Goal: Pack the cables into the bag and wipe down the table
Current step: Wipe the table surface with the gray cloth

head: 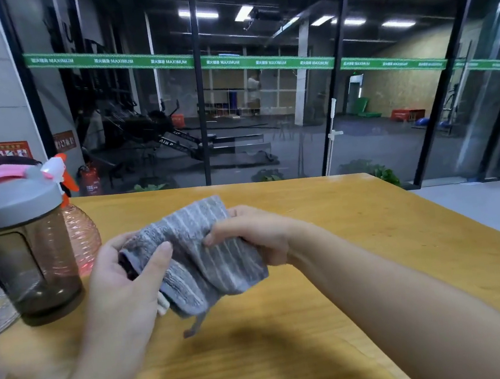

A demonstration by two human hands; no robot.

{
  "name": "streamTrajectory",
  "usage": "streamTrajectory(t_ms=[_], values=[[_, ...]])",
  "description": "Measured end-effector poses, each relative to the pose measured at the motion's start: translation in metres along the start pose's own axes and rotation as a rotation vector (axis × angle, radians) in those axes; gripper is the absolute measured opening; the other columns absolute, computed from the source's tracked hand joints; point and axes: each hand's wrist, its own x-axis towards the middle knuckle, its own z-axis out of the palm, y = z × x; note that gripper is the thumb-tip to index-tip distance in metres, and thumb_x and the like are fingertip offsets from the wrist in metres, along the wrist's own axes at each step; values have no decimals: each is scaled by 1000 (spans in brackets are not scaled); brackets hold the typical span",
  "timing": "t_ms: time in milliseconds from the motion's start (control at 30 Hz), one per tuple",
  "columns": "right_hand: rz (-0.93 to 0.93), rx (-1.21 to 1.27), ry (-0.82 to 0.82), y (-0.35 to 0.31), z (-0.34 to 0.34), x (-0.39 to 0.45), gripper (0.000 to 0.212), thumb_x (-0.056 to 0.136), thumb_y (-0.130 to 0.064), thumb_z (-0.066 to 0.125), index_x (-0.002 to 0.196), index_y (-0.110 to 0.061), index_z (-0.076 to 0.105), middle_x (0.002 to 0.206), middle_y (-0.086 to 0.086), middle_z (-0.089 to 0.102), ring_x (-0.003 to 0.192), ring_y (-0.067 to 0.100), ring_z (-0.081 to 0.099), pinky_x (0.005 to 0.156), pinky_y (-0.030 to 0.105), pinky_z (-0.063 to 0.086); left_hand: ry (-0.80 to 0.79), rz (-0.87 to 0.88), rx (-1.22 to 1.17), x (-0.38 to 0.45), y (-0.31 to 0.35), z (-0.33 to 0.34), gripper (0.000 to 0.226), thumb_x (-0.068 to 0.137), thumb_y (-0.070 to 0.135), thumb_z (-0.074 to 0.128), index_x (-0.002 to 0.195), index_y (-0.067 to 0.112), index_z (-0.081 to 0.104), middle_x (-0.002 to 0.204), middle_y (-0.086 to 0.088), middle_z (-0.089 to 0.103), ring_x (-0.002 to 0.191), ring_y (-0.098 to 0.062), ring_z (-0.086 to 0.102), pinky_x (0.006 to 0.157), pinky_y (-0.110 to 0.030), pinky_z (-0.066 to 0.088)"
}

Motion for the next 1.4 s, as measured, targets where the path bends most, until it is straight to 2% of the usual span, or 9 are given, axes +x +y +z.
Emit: streamTrajectory(t_ms=[133,433,600,667,867,1000,1100,1200,1400], values=[[35,209,119,-3,-29,8,24,78,-18,58,99,-6,57,92,10,65,81,25,66,73,35,54,5,66,172,9,-11,-9,35,86,-1,57,96,32,51,86,-2,58,72,-20,55,57,-24,50],[35,535,823,13,-138,31,20,90,-6,40,106,-4,51,96,14,63,84,28,64,61,38,51,-211,302,784,13,-27,-23,31,81,2,61,98,28,57,95,17,56,90,3,53,75,-15,39],[75,252,1159,25,-194,40,13,95,-18,41,98,-11,51,79,6,55,84,28,58,72,32,47,-324,257,898,12,-30,-24,28,82,7,62,94,33,57,97,20,54,96,-6,52,81,-25,35],[85,-96,1225,32,-210,46,18,98,-29,35,87,-20,45,69,3,47,66,27,52,55,29,41,-341,258,940,13,-29,-23,28,81,7,64,95,30,59,96,17,54,96,-10,51,82,-24,34],[187,-869,1113,73,-250,59,17,95,-11,30,89,-8,45,74,14,49,56,27,46,53,31,38,-372,289,1004,12,-28,-21,18,84,13,61,98,23,63,96,11,56,92,-9,48,78,-18,30],[507,-742,875,94,-252,80,49,98,-41,34,123,-3,51,115,19,56,97,32,54,77,34,41,-374,279,993,14,-33,-23,18,83,21,56,100,26,61,96,17,53,92,-7,47,79,-21,34],[601,-745,799,108,-256,96,64,95,-53,22,149,-17,26,156,8,22,144,29,14,115,44,12,-385,296,998,16,-36,-26,22,84,36,46,101,30,57,102,25,50,95,-6,49,81,-23,36],[582,-777,754,108,-254,112,64,96,-51,18,151,-20,16,159,3,8,146,25,-3,117,44,0,-387,309,1011,18,-40,-27,26,84,40,40,103,32,55,103,25,49,96,-3,48,81,-24,39],[559,-731,646,91,-224,147,73,92,-58,30,151,-17,12,159,5,4,143,35,13,114,51,14,-361,276,1031,20,-42,-28,31,82,41,39,103,29,58,99,24,50,97,-6,49,83,-23,36]])
